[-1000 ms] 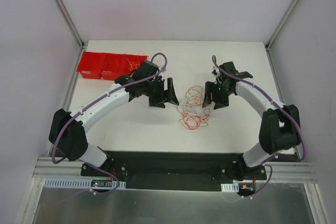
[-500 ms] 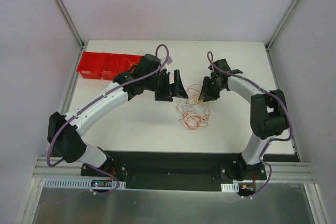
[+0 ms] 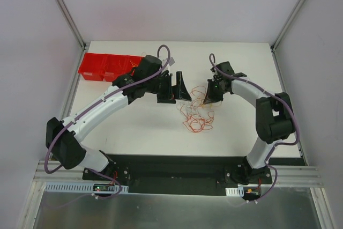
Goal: Untangle the cables
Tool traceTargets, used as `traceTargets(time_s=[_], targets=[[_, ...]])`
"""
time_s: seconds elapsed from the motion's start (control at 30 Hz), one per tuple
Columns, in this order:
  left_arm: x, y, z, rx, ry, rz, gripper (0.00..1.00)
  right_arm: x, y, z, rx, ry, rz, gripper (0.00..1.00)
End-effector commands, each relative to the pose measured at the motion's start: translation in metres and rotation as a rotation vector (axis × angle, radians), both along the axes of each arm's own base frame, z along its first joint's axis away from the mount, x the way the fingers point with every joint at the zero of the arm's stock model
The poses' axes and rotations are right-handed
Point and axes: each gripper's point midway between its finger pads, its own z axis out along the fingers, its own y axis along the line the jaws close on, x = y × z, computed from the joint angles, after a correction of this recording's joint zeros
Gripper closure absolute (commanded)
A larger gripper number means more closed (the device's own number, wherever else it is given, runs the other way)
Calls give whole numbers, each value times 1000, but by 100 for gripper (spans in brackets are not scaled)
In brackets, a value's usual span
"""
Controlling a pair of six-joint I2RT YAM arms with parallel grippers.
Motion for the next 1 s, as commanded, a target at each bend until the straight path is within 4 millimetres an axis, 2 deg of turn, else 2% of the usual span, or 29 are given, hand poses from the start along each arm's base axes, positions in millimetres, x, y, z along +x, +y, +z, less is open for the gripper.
traceTargets(time_s=[0.0,0.1,0.23,0.47,0.7,0.77,0.83,0.9,0.97], targets=[[4,-8,18,-38,-47,-31,12,0,6,42,46,-118,44,99],[3,-17,26,-70,-51,-73,11,-12,9,70,97,-157,75,99],[11,-26,27,-77,-69,-107,11,-31,24,119,250,-194,89,100],[23,-34,5,-41,-43,-121,11,-59,36,202,439,-301,110,100],[36,-33,-19,-6,8,-94,12,-77,45,281,601,-402,127,100],[38,-32,-12,-20,-17,-98,14,-81,45,306,633,-448,126,100],[39,-31,7,-54,-100,-104,16,-84,45,331,664,-499,132,100],[40,-28,30,-94,-199,-107,25,-88,45,361,709,-563,150,100],[39,-26,55,-145,-307,-110,27,-94,47,390,769,-626,169,100]])
